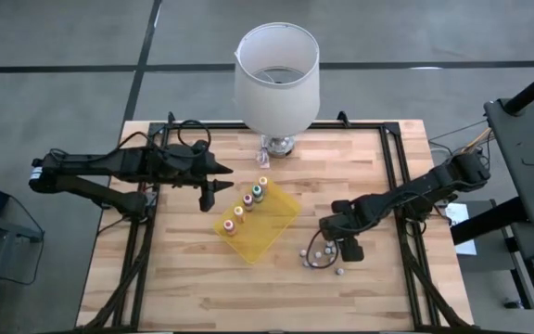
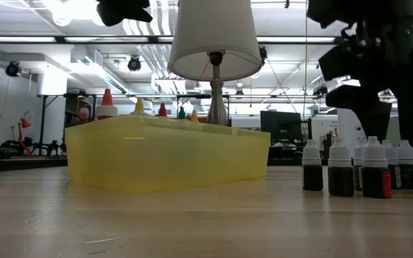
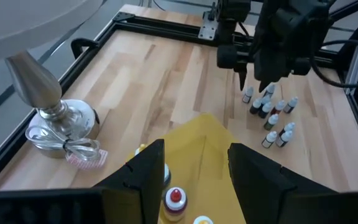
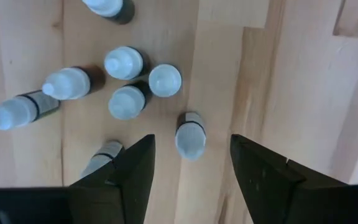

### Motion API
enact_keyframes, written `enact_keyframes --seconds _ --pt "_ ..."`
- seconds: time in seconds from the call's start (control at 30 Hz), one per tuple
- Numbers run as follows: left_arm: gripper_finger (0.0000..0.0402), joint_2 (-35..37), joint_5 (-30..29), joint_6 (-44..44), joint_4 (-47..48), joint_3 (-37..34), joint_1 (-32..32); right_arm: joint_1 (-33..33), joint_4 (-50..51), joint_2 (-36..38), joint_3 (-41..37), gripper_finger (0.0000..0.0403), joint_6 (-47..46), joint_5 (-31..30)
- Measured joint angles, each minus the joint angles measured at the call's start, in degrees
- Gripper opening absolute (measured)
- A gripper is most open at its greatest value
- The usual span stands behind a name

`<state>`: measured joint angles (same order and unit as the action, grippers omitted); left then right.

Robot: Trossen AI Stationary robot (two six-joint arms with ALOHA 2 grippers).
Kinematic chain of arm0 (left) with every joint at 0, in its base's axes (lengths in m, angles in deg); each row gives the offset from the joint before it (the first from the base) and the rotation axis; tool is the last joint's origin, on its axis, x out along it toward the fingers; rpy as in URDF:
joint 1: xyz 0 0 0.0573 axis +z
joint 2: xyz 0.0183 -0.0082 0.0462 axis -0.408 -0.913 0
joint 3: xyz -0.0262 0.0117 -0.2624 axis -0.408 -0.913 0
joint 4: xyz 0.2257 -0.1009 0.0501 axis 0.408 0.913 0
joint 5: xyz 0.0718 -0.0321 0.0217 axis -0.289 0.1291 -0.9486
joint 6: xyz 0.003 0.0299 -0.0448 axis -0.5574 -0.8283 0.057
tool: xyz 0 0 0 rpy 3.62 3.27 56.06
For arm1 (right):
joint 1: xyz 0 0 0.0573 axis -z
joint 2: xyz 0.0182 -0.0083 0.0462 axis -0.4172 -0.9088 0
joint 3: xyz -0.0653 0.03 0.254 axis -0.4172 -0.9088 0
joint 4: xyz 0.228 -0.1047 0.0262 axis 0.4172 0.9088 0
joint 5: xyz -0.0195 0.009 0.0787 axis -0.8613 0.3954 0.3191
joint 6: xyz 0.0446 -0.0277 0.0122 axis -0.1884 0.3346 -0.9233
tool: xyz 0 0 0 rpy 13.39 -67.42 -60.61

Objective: Pick & Place food coloring
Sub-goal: Put the small top orange food coloring bottle into the yellow bin

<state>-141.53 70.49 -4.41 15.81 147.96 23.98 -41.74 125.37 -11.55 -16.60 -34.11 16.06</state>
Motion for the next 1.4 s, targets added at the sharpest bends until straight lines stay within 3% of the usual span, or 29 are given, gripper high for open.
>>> enact_keyframes --seconds 0.23,0.7,0.87,1.23,1.4 --pt "0.0149 0.0 0.0 0.0 0.0 -0.3 0.0 0.0 -5.4 2.0 -3.7 0.0201 -3.6 0.0" --pt "0.0149 0.0 -1.5 0.2 0.0 -0.3 0.1 0.1 -6.3 2.1 -5.1 0.0195 -3.7 -0.1" --pt "0.0149 0.0 -1.5 0.3 0.0 -0.3 0.1 0.1 -6.3 2.1 -5.1 0.0165 -3.7 -0.1" --pt "0.0149 0.0 -1.5 0.4 0.0 -0.3 0.2 0.1 -6.4 2.2 -5.1 0.0059 -3.7 0.2" --pt "0.0149 0.0 -1.5 0.4 0.0 -0.3 0.2 0.2 -6.3 2.5 -5.0 0.0042 -3.9 0.5"
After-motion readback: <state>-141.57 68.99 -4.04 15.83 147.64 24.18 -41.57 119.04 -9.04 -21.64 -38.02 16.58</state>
